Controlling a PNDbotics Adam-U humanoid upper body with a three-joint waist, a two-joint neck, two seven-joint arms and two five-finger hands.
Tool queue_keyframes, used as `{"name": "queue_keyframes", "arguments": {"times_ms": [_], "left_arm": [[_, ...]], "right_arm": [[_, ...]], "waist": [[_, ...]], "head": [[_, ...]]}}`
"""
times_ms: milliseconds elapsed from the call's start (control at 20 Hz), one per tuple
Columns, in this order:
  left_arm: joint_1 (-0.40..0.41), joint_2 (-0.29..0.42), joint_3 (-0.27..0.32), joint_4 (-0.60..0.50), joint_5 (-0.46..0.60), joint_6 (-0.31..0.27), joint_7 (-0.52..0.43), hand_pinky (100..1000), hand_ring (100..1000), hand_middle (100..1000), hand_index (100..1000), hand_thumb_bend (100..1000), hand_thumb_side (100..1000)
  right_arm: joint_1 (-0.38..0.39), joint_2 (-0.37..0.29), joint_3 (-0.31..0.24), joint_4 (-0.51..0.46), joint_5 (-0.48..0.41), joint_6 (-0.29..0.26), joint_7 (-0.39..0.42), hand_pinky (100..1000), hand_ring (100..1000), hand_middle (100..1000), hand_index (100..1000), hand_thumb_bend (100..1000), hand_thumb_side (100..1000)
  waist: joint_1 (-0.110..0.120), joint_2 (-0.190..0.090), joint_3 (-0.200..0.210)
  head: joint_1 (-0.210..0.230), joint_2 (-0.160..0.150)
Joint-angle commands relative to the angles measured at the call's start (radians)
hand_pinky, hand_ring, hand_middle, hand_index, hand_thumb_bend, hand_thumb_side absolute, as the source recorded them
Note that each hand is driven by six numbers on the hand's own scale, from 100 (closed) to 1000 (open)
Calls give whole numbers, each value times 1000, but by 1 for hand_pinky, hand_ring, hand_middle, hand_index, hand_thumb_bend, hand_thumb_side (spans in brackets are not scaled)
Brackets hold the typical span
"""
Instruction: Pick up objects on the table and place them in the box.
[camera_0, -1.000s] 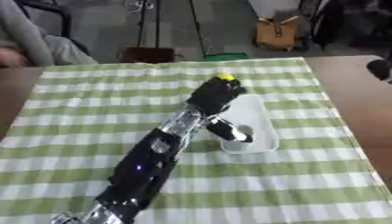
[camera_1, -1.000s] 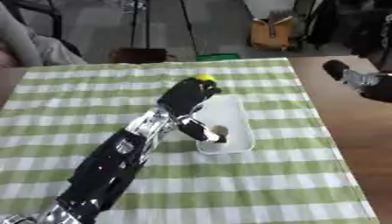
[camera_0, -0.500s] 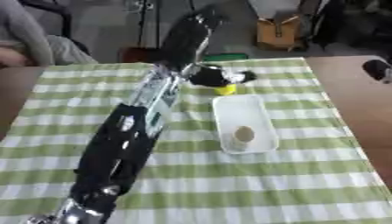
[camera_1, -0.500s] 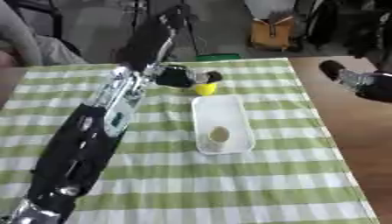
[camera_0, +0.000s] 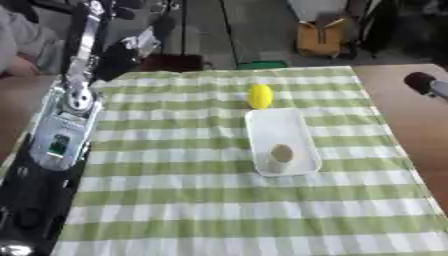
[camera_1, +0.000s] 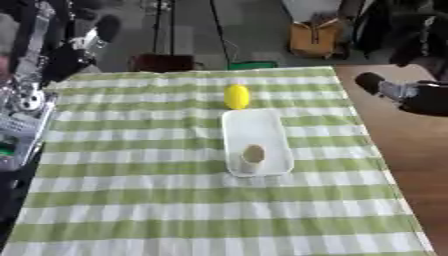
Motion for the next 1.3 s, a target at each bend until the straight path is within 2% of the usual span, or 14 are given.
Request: {"name": "queue_keyframes", "arguments": {"times_ms": [50,550,1300], "left_arm": [[18,66,27,-38,36,5,10,704,718,847,832,742,731],[63,81,56,-62,24,15,28,706,720,849,835,741,732],[64,80,60,-66,9,17,30,708,722,850,834,745,726]], "right_arm": [[-13,-34,-14,-12,3,0,-5,539,553,659,850,623,443],[-11,-35,-16,-13,3,0,-5,540,553,660,851,628,444],[-9,-35,-18,-14,2,0,-6,540,553,660,850,628,446]], "waist": [[-1,-13,2],[-1,-12,9],[0,-13,9]], "head": [[-4,6],[0,7],[-4,3]]}}
